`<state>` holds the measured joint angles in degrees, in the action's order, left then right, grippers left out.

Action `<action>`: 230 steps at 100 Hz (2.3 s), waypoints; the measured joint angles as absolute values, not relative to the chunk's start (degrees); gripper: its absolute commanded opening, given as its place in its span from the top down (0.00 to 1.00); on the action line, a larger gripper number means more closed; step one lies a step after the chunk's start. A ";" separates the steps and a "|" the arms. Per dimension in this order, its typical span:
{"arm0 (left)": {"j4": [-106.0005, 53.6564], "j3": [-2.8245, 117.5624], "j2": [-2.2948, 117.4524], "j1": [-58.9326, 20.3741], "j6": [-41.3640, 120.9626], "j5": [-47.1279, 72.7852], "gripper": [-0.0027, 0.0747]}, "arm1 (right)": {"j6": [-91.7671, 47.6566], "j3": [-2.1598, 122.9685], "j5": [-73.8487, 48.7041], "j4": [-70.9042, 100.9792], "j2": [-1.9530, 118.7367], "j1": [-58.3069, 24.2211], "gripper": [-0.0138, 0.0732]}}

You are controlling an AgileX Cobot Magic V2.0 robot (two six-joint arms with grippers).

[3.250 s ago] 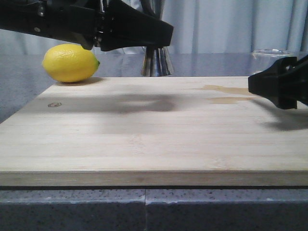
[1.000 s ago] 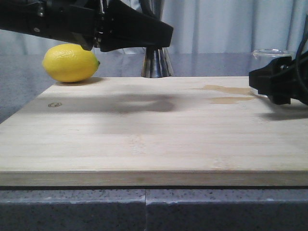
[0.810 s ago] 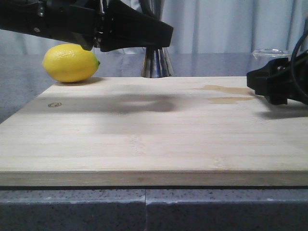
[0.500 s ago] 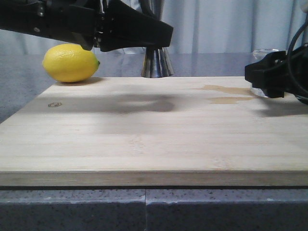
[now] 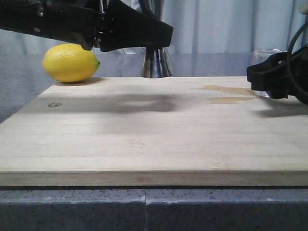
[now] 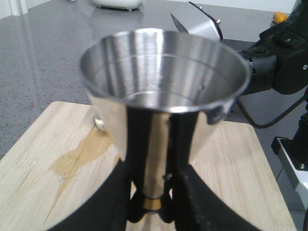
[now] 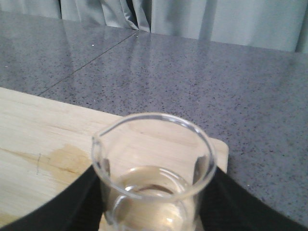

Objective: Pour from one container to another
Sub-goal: 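Lift the beaker with the right gripper and carry it toward the jigger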

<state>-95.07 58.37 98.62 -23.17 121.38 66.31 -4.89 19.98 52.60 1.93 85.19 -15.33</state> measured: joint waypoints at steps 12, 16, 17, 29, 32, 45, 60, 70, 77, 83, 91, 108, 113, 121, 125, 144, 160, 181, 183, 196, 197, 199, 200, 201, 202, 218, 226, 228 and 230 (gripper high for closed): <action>-95.07 58.37 98.62 -23.17 121.38 66.31 0.98 | -4.89 19.98 52.60 1.83 85.19 -15.33 0.45; -95.07 58.37 98.62 -23.17 121.38 66.31 0.98 | -4.89 19.98 52.60 1.83 85.19 -15.33 0.45; -95.07 58.37 98.62 -23.17 121.38 66.31 0.98 | -4.89 19.98 52.60 1.83 85.19 -15.33 0.45; -95.07 58.37 98.62 -23.17 121.38 66.31 0.98 | -4.89 19.98 52.60 1.71 85.19 -15.33 0.45; -95.07 58.37 98.62 -23.17 121.38 66.31 0.98 | -4.89 19.98 52.60 1.71 85.19 -15.33 0.45; -95.07 58.37 98.62 -23.17 121.38 66.31 0.98 | -4.89 19.98 52.60 1.71 85.19 -15.33 0.45; -95.07 58.37 98.62 -23.17 121.38 66.31 0.98 | -4.89 19.98 52.60 1.61 85.19 -15.33 0.45; -95.07 58.37 98.62 -23.17 121.38 66.31 0.98 | -4.89 19.98 52.60 1.61 85.19 -15.33 0.45; -95.07 58.37 98.62 -23.17 121.38 66.31 0.98 | -4.89 19.98 52.57 1.61 85.19 -15.33 0.47; -95.07 58.37 98.62 -23.17 121.38 66.31 0.98 | -4.89 19.98 52.57 1.61 85.19 -15.33 0.52; -95.07 58.37 98.62 -23.17 121.38 66.31 0.98 | -4.89 19.98 52.57 1.61 85.19 -15.33 0.59; -95.07 58.37 98.62 -23.17 121.38 66.31 0.98 | -4.89 19.98 52.57 0.61 85.19 -15.33 0.65; -95.07 58.37 98.62 -23.17 121.38 66.31 0.98 | -4.89 19.98 52.57 0.00 85.19 -15.33 0.65; -95.07 58.37 98.62 -23.17 121.38 66.31 0.98 | -4.89 19.98 52.57 -0.33 85.19 -15.33 0.65; -95.07 58.37 98.62 -23.17 121.38 66.31 0.98 | -4.89 19.98 52.57 -0.53 85.19 -15.33 0.65; -95.07 58.37 98.62 -23.17 121.38 66.31 0.98 | -4.89 19.98 52.77 -0.77 85.23 -15.33 0.65; -95.07 58.37 98.62 -23.17 121.38 66.31 0.98 | -4.89 19.98 53.14 -1.19 85.23 -15.33 0.65; -94.75 58.37 98.62 -23.17 121.38 66.31 0.98 | -4.89 19.98 53.21 -2.18 84.99 -15.33 0.65; -94.61 58.37 98.62 -23.17 121.38 66.31 0.98 | -4.89 19.98 53.21 -2.21 84.70 -15.33 0.65; -94.49 58.37 98.62 -23.17 121.38 66.31 0.98 | -4.89 20.33 53.09 -3.10 83.10 -15.33 0.65; -94.49 58.37 98.62 -23.17 121.38 66.31 0.98 | -4.89 20.45 52.94 -3.25 83.00 -15.33 0.65; -94.39 58.37 98.62 -23.17 121.38 66.31 0.98 | -4.89 20.69 52.67 -3.53 82.71 -15.33 0.65; -94.39 58.37 98.62 -23.17 121.38 66.31 0.98 | -4.89 20.78 52.47 -3.55 82.50 -15.33 0.65; -94.39 58.37 98.62 -23.17 121.38 66.31 0.98 | -4.89 20.88 52.34 -3.84 82.38 -15.33 0.65; -94.39 58.37 98.62 -23.17 121.38 66.31 0.98 | -4.89 21.10 52.19 -3.85 82.27 -15.33 0.65; -94.27 58.37 98.62 -23.17 121.38 66.31 0.98 | -4.89 25.01 45.00 -6.42 79.18 -15.33 0.65; -94.27 58.37 98.62 -23.17 121.38 66.31 0.98 | -4.89 27.13 41.56 -7.70 77.50 -15.33 0.65; -94.27 58.37 98.62 -23.17 121.38 66.31 0.98 | -4.89 27.77 40.68 -8.04 77.09 -15.33 0.65; -94.17 58.37 98.62 -23.17 121.38 66.31 0.98 | -4.89 28.45 40.05 -8.38 76.81 -15.33 0.65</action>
<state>-94.17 58.37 98.62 -23.17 121.38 66.31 -4.89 28.45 40.05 -8.38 76.81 -15.33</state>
